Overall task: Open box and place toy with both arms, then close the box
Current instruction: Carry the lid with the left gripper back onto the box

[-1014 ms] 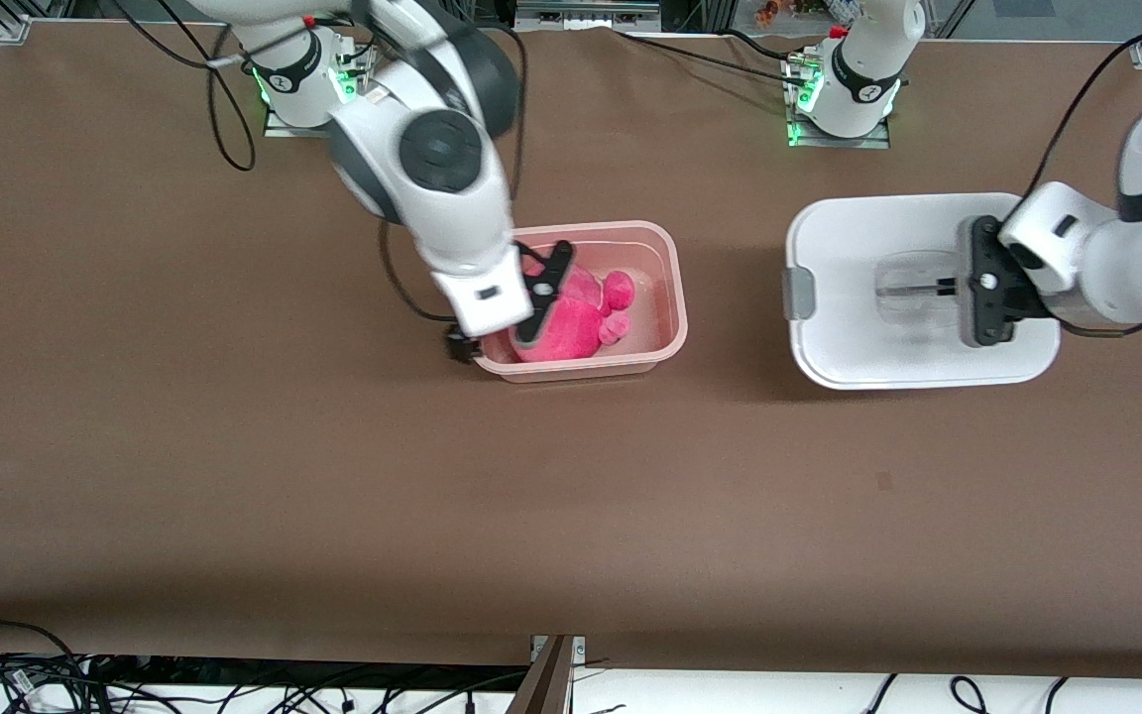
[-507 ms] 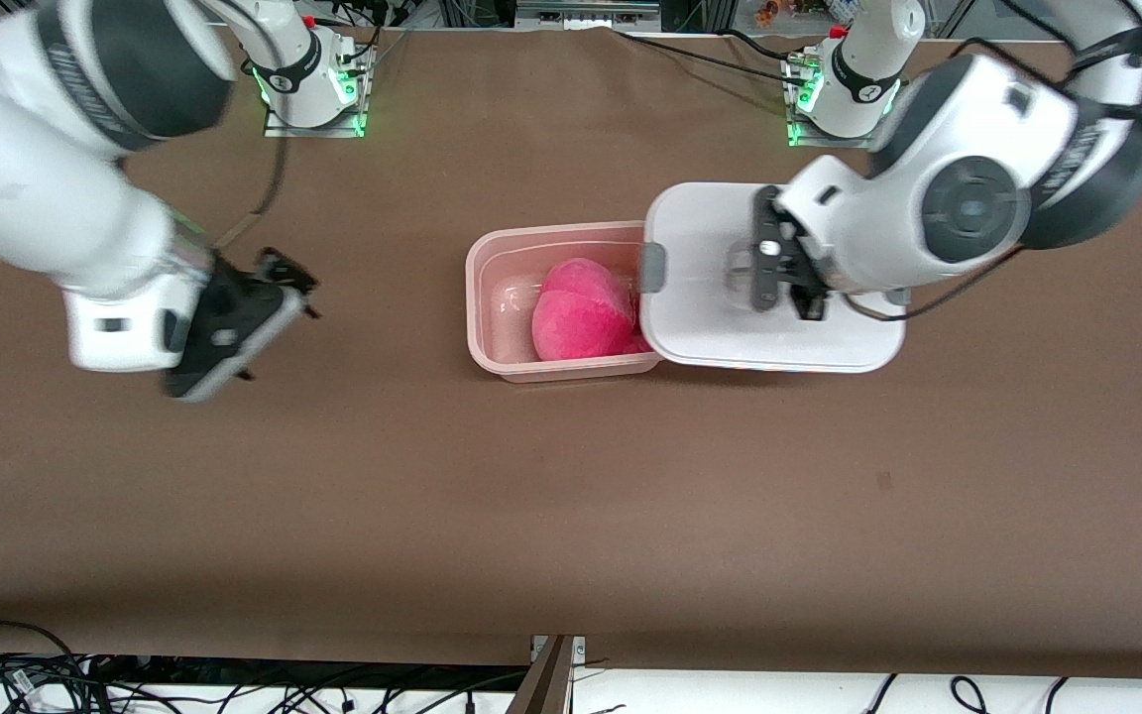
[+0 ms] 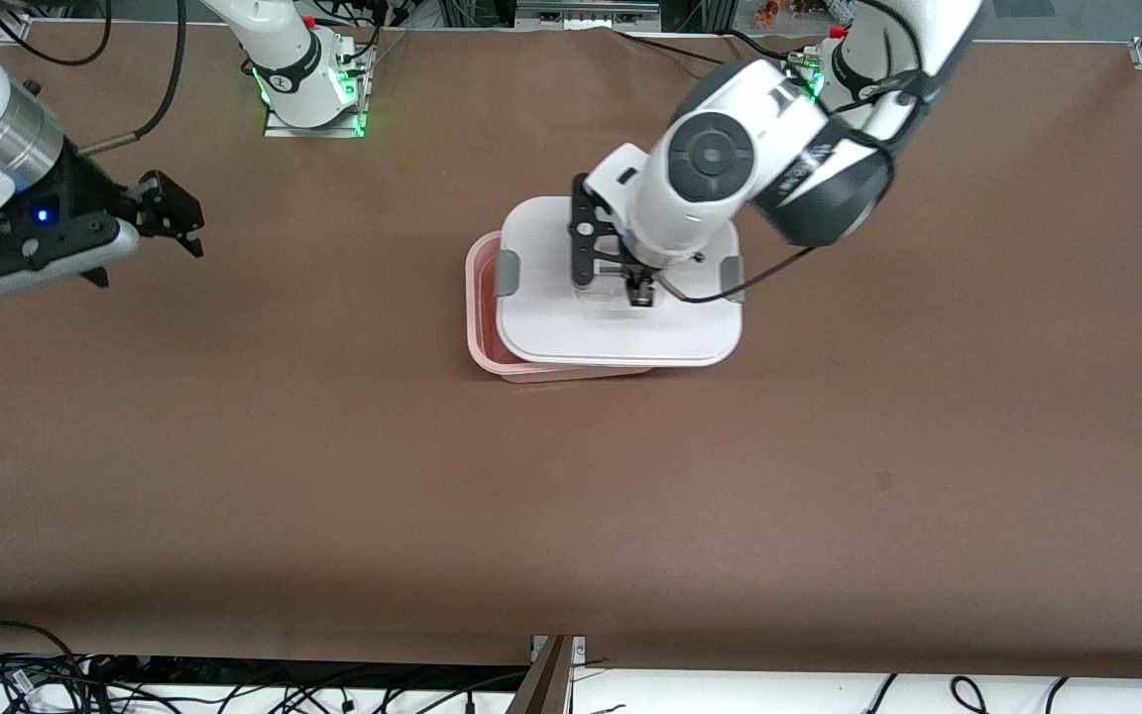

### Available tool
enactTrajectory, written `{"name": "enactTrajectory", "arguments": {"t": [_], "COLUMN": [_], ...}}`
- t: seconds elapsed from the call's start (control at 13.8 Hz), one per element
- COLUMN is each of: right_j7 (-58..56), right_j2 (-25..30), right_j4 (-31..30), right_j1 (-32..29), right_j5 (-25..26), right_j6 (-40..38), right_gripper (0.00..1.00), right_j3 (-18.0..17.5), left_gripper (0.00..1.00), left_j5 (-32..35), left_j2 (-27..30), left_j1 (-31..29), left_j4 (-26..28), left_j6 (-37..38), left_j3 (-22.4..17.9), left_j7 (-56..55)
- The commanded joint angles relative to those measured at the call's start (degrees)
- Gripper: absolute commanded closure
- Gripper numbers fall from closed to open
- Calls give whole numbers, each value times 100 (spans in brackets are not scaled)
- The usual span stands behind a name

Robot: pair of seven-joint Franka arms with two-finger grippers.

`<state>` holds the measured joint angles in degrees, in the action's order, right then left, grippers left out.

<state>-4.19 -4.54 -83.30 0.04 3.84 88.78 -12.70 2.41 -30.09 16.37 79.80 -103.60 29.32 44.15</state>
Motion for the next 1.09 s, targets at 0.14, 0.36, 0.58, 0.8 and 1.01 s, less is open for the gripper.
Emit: {"name": "enactTrajectory", "arguments": {"t": [0.14,0.36,0.58,0.8,1.01], "right_j7": [261,190,199,-20,-56], "right_j2": [525,525,481,410,393], "right_j4": [-926,-925,-925,-916,-882], "right_j1": [40,40,40,49,49], "right_j5": [-138,-155,-304,-1033,-991], "right_j6": [333,315,368,385,385], "right_gripper": [0,0,0,0,0], "right_j3": [707,796,813,1147,1147], "left_gripper": [100,100,100,100,100], "left_j5": [688,875,884,884,893], "left_j2": [-462,-612,-673,-673,-665], "left_j1": [481,490,499,631,657], "left_j4": [-44,-44,-35,-35,26], "left_j6": [-381,-389,-539,-548,-539], "left_j3": [-75,-67,-67,-67,-67], "left_j7": [-916,-943,-1127,-1400,-1445]}}
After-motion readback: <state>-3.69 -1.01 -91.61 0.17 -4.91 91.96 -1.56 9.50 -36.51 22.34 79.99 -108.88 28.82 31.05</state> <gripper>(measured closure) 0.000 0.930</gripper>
